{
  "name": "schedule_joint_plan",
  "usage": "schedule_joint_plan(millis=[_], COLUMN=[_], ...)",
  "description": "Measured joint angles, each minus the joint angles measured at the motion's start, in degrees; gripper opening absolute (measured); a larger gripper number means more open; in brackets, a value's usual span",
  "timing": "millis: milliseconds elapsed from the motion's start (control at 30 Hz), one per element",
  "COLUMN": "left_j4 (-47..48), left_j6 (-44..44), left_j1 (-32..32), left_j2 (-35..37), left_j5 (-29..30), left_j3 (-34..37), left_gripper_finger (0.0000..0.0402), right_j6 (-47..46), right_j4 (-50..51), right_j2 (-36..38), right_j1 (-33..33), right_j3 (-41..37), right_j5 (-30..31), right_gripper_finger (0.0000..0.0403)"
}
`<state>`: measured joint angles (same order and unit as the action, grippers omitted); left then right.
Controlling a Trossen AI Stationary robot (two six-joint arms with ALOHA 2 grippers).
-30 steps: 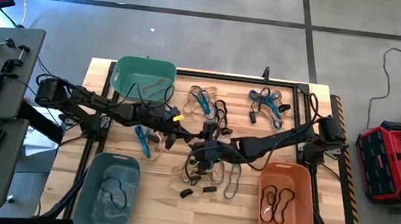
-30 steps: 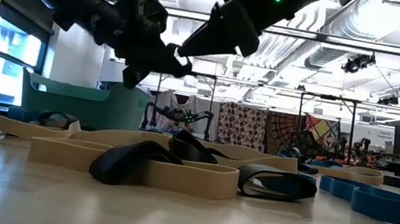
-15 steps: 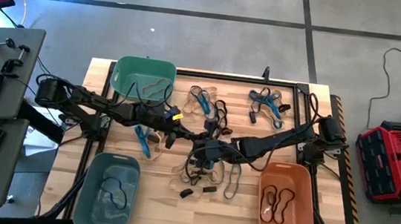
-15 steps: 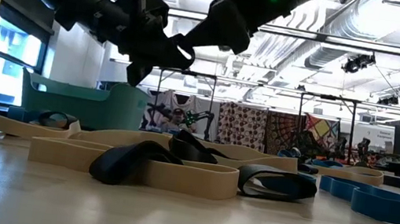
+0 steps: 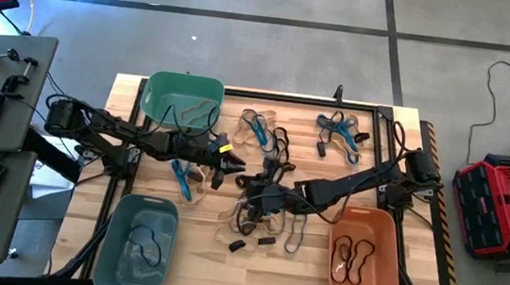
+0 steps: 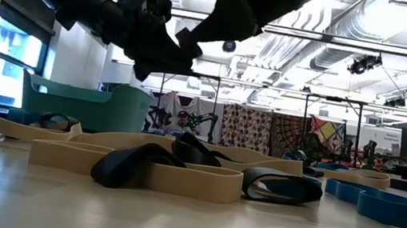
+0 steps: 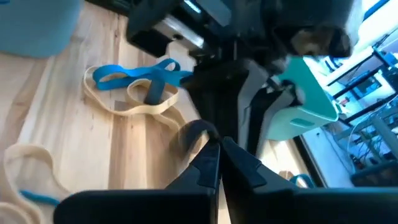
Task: Sort rubber bands into baskets
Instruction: Put the black rubber band into the orange bin
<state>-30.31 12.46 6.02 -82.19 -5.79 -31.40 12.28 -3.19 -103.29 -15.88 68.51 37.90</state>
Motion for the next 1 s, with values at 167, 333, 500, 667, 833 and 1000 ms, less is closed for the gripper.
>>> schedule_joint_plan(millis=[167,333,500,667,833,1000], left_j4=[-0.3,-1.22,-0.87,-0.66,-0.32,0.46], left_j6=[-2.75,-3.15,-4.93,-6.64,-6.73,-7.6], left_j1=[0.22,0.9,0.94,0.94,0.94,0.94], left_j2=[0.0,0.0,0.0,0.0,0.0,0.0], left_j5=[2.09,2.04,1.91,0.95,0.82,0.8], left_j3=[0.0,0.0,0.0,0.0,0.0,0.0], left_gripper_finger=[0.0113,0.0117,0.0117,0.0117,0.0117,0.0117], right_j6=[-8.66,-20.11,-37.5,-58.6,-82.39,-96.35], right_j4=[7.91,18.96,34.77,52.29,66.17,72.47], right_j2=[3.59,10.1,17.5,22.8,24.02,22.46], right_j1=[-2.13,-5.45,-10.52,-17.24,-24.2,-29.68], right_j3=[0.0,0.0,0.07,0.07,0.07,0.07], right_j5=[2.9,1.33,-3.3,-7.82,-19.08,-24.91], right_gripper_finger=[0.0001,0.0,0.0,0.0,0.0,0.0])
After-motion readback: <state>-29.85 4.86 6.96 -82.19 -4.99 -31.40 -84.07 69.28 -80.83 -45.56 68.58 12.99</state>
